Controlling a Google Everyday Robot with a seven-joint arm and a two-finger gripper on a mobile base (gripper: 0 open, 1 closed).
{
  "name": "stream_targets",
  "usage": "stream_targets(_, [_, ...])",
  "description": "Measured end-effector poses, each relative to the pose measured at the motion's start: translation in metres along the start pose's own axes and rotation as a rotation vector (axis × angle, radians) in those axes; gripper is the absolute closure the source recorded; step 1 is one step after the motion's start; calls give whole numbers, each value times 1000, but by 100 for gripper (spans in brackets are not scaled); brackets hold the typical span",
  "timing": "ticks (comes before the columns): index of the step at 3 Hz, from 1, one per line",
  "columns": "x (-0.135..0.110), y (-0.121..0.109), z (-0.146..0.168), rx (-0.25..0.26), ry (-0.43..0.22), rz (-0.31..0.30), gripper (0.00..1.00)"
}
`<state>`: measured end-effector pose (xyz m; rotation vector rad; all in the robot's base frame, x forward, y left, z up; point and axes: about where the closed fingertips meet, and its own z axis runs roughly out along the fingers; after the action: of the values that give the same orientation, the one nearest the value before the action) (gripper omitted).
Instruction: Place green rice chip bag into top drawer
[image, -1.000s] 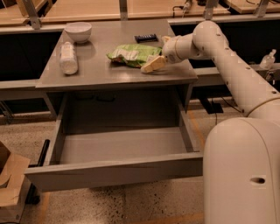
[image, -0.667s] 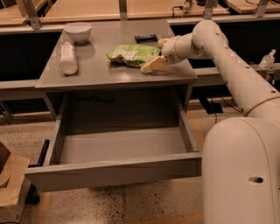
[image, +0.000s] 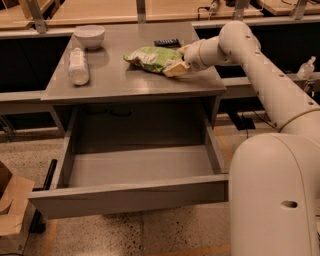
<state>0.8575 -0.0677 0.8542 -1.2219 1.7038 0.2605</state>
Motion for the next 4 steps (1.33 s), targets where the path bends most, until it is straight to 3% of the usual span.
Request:
stream_targets(1, [1,10,-13,7,-25,-12,96])
stream_targets(2, [-27,43,-63,-18,-78,-98,100])
stream_targets(3, [-58,90,-129,-76,-99,-166,100])
stream_targets(4, [-53,148,-189,-162,-45,-145,100])
